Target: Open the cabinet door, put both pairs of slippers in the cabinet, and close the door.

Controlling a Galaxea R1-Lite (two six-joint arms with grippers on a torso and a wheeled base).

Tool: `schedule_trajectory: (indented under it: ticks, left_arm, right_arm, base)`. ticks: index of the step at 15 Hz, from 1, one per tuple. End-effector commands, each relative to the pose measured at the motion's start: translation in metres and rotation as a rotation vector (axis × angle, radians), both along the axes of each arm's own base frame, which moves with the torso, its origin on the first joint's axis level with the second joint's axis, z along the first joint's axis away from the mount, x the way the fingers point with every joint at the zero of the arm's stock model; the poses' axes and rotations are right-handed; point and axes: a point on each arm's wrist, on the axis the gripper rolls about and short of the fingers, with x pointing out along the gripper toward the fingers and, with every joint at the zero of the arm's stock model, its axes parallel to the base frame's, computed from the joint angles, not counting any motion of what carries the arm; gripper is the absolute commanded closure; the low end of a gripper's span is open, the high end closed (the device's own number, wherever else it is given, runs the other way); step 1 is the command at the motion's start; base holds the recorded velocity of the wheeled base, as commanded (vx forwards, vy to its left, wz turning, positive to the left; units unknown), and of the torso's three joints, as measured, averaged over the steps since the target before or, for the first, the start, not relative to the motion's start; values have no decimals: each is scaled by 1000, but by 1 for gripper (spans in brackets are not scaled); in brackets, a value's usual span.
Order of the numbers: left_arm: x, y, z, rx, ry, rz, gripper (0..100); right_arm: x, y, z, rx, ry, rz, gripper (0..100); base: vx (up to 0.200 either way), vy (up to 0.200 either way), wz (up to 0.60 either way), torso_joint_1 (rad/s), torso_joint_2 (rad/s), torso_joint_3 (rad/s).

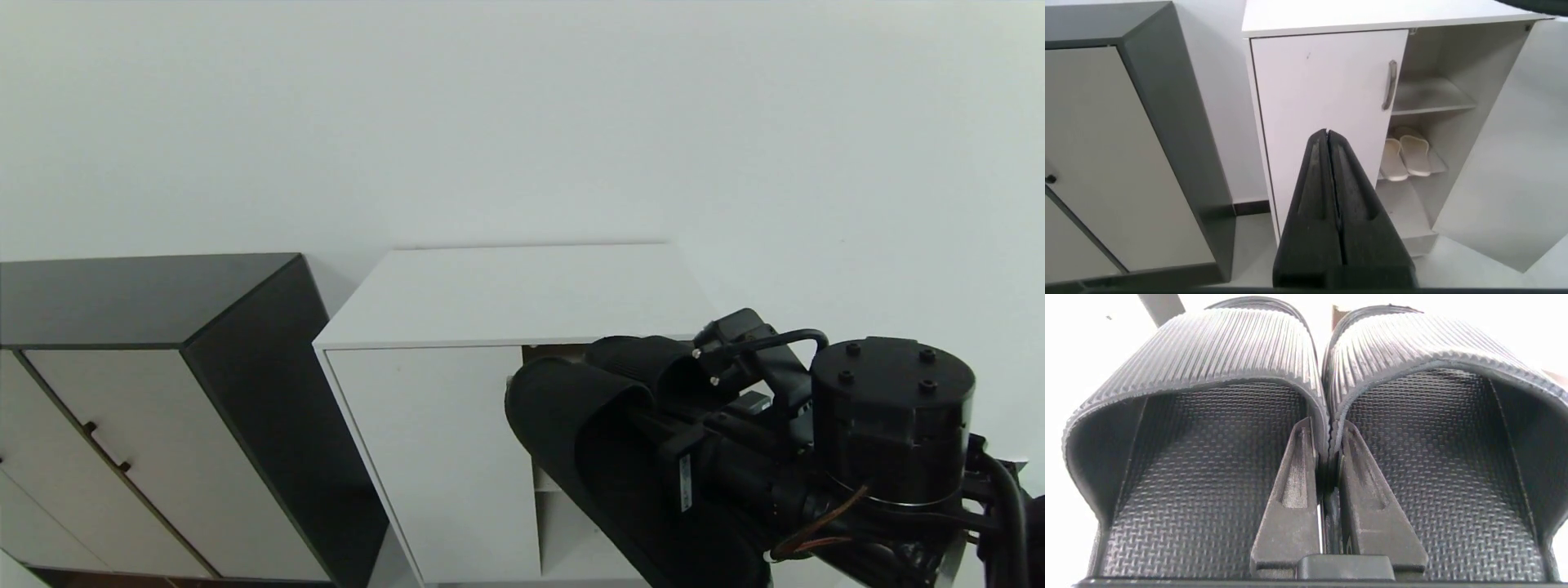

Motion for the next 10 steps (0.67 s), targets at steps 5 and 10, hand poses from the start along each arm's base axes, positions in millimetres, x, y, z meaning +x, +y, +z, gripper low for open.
schedule_trajectory:
  ticks: [5, 10]
  left_arm:
    - [0, 0, 0, -1, 1, 0, 100]
    - [0, 0, 0, -1, 1, 0, 100]
  right_arm:
    - [0, 1, -1, -4, 3, 3, 100]
    - [0, 0, -3, -9, 7, 3, 100]
  base:
    - [0, 0, 0, -131, 302, 173]
    - [0, 0, 0, -215, 526, 307]
